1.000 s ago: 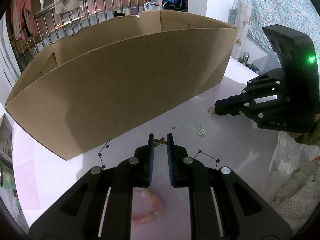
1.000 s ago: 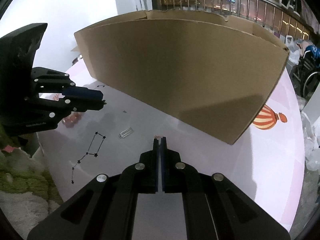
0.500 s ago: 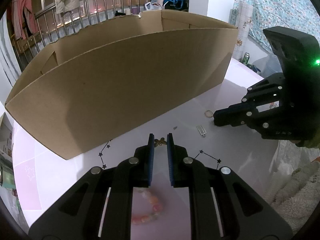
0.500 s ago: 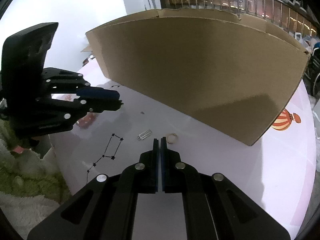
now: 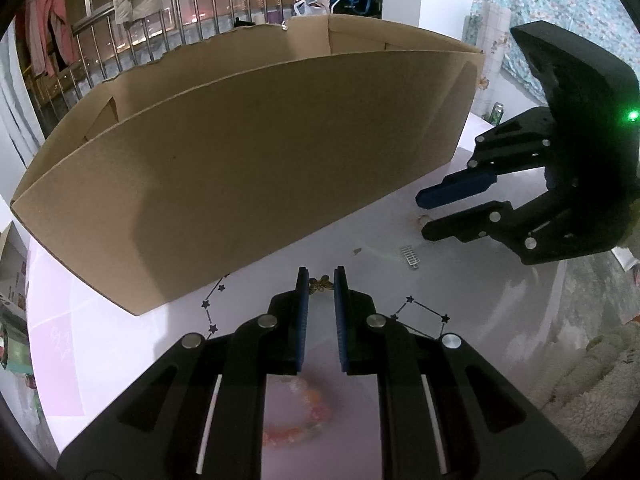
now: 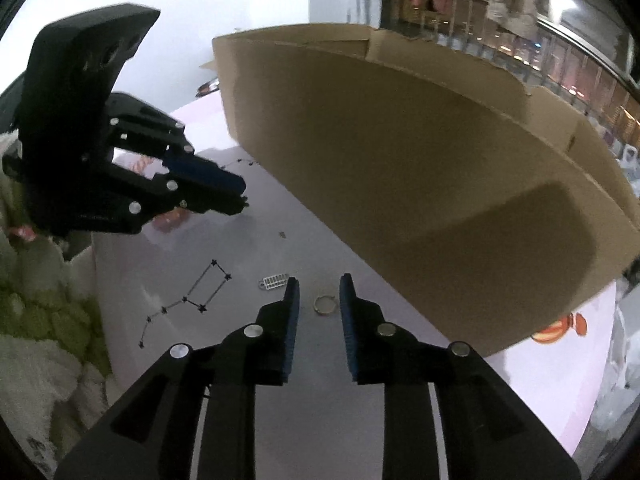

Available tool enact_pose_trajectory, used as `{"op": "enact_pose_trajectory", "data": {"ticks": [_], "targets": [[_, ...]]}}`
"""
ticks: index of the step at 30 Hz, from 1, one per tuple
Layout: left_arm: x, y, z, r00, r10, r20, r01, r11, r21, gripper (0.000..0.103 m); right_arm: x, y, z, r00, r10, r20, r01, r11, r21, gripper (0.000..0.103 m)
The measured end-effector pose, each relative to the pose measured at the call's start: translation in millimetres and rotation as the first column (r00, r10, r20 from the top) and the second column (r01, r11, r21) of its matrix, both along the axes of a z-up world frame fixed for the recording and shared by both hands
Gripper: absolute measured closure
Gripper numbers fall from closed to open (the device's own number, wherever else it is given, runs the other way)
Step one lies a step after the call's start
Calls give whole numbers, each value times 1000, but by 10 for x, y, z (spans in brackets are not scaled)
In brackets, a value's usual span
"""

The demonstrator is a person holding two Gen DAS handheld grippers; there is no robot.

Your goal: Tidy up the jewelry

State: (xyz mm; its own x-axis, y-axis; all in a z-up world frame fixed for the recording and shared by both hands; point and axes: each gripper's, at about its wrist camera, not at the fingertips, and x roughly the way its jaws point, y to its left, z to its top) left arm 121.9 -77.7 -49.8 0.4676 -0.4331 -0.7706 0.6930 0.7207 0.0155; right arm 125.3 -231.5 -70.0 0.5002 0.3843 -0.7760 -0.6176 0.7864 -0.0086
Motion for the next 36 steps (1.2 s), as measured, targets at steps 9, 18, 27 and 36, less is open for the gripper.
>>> {"op": "enact_pose_trajectory", "data": {"ticks": [9, 18, 27, 36], "targets": [[48, -26, -19, 1000, 8, -5, -8, 1000, 8, 92, 37, -87, -16, 999, 38, -35, -36, 998, 58, 91], [38, -13, 6, 1000, 7, 3, -7, 1000, 5, 92, 4, -78, -25, 999, 1, -39, 2, 997, 81, 93], [-31, 43, 78, 1000, 6, 18, -5, 1000, -16, 92, -86, -136, 76, 999, -47, -23, 49, 994, 101, 93], [-152, 174, 632, 996, -12, 88, 23, 993, -119, 92, -202, -186, 710, 992, -95, 89, 73, 971, 228, 93]]}}
